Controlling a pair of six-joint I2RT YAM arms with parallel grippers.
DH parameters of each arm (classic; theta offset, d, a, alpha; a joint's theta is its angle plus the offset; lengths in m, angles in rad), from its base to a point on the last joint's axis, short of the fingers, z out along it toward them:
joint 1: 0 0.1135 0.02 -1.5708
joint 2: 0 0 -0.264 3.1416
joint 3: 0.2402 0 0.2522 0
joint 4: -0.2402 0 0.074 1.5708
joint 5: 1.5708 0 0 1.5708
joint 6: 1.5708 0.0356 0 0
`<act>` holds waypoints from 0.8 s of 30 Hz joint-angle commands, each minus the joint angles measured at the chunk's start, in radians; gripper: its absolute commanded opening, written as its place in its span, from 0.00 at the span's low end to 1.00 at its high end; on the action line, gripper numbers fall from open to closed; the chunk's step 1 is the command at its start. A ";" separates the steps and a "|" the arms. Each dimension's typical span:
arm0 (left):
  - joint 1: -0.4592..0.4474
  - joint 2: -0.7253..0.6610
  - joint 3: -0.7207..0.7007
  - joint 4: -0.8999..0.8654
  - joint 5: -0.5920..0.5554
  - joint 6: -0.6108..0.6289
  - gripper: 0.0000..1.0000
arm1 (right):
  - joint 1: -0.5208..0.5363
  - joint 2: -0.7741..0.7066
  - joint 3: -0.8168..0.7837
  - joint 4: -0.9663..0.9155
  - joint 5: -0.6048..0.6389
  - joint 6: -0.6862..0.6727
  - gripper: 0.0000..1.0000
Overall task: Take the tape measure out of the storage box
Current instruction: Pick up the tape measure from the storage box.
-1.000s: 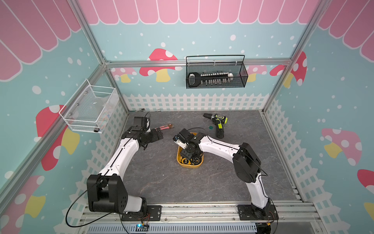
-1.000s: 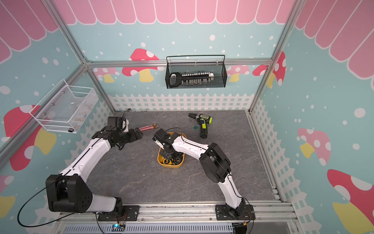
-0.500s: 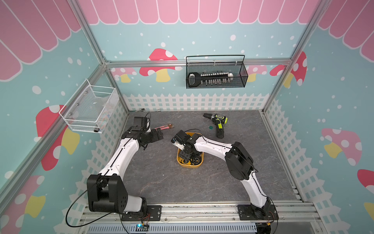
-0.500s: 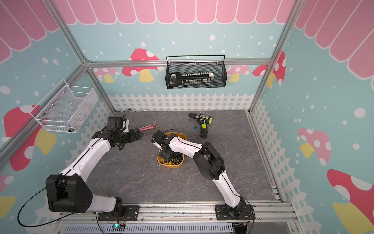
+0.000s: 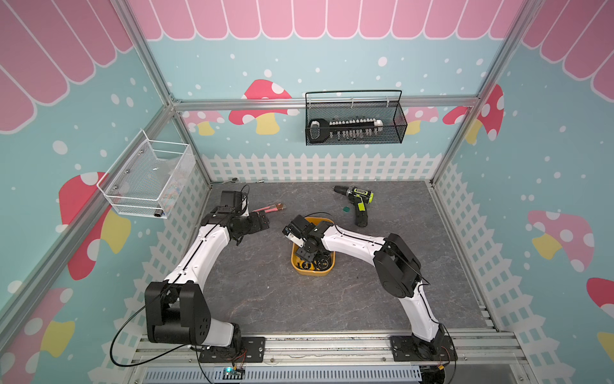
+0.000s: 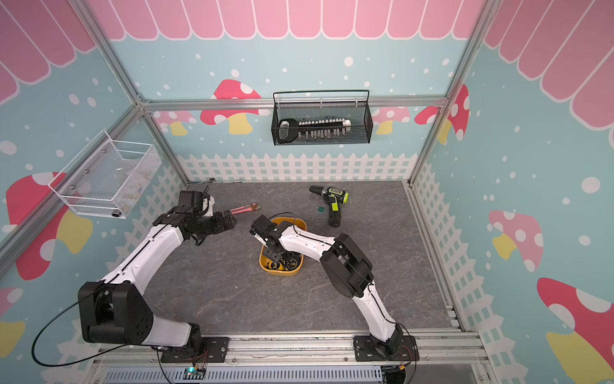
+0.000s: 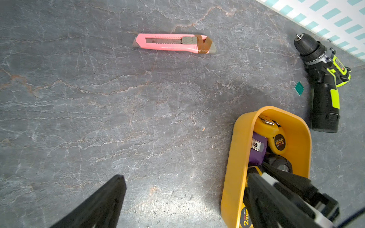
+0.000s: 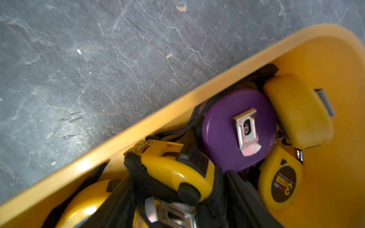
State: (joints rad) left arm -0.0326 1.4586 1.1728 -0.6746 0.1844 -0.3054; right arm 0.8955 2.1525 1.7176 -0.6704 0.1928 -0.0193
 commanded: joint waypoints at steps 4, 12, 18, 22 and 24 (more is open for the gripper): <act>-0.102 0.074 0.125 -0.058 -0.024 0.077 0.99 | -0.067 -0.214 -0.005 -0.021 -0.042 0.090 0.34; -0.308 0.246 0.291 -0.132 -0.111 0.146 0.99 | -0.241 -0.382 -0.057 -0.067 -0.177 0.205 0.34; -0.448 0.371 0.405 -0.185 -0.138 0.190 0.99 | -0.454 -0.568 -0.320 -0.068 -0.158 0.270 0.35; -0.516 0.438 0.448 -0.217 -0.151 0.208 0.99 | -0.621 -0.637 -0.497 -0.069 -0.192 0.288 0.36; -0.543 0.472 0.467 -0.234 -0.152 0.214 0.99 | -0.701 -0.645 -0.572 -0.052 -0.216 0.286 0.37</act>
State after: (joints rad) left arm -0.5507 1.8938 1.6020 -0.8509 0.0563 -0.1257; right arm 0.2630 1.5333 1.2167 -0.7185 0.0181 0.2386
